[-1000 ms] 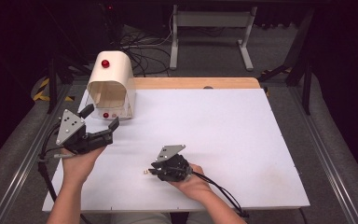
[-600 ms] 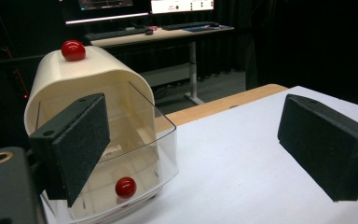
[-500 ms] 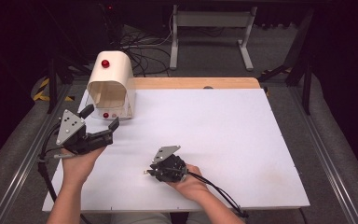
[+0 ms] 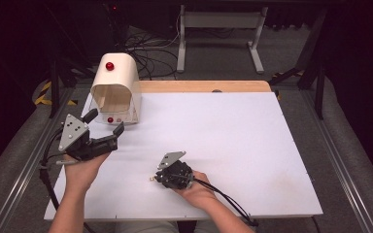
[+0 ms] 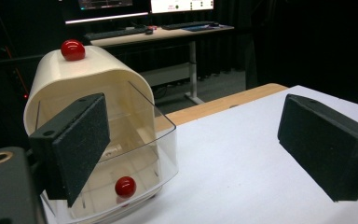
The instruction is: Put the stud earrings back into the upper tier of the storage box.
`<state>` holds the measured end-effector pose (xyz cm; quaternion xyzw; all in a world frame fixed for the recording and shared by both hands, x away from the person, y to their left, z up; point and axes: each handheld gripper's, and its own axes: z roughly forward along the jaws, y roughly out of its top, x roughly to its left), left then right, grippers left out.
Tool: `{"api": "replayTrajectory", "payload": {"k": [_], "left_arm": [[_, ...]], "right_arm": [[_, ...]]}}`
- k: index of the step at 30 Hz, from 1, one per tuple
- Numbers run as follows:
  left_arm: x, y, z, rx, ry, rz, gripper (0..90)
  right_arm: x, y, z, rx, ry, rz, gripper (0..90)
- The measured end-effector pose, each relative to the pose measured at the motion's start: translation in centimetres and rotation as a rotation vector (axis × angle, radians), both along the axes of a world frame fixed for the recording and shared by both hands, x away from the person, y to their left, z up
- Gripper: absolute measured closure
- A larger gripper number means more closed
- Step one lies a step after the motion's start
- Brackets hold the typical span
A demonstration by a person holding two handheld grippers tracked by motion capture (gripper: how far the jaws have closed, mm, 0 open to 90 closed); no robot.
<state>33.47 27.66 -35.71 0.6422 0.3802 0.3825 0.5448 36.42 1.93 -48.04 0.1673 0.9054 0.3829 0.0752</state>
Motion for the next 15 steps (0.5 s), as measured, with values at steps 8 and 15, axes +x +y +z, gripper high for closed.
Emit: {"api": "replayTrajectory", "payload": {"k": [8, 15], "left_arm": [[-0.02, -0.02, 0.03, 0.002, -0.001, -0.002, 9.8], [-0.02, -0.04, -0.01, 0.001, 0.000, -0.002, 9.8]], "right_arm": [[-0.18, 0.15, 0.06, -0.015, -0.023, -0.003, 82.4], [-0.42, 0.17, 0.33, 0.017, -0.045, 0.002, 82.5]]}}
